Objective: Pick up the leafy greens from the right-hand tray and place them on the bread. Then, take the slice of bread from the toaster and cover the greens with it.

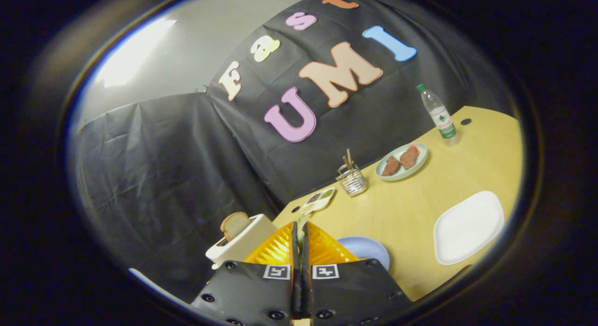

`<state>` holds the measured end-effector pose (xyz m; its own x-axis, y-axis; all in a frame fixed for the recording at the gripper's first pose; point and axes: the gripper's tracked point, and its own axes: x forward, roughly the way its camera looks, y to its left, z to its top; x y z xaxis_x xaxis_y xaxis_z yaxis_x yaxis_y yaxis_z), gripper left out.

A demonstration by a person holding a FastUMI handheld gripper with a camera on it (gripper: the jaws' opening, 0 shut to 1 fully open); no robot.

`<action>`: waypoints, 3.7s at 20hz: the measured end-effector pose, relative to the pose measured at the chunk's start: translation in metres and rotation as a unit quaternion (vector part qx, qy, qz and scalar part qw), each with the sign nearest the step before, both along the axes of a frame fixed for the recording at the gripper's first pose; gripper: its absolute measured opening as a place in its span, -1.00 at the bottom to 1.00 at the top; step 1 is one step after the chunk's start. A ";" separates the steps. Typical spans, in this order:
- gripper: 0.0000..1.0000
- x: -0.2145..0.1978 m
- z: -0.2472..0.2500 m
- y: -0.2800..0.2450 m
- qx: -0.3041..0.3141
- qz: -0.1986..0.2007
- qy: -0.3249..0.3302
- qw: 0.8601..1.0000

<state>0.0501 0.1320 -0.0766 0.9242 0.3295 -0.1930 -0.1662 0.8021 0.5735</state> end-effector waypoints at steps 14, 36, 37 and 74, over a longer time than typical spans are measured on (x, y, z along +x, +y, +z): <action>-0.93 0.018 -0.104 0.009 -0.071 -0.004 0.145 0.987; 0.95 -0.003 -0.095 -0.020 -0.269 -0.022 0.082 0.959; 0.95 -0.003 -0.086 -0.016 -0.269 -0.023 0.068 0.961; 0.84 0.103 -0.005 0.245 -0.112 0.076 0.082 0.987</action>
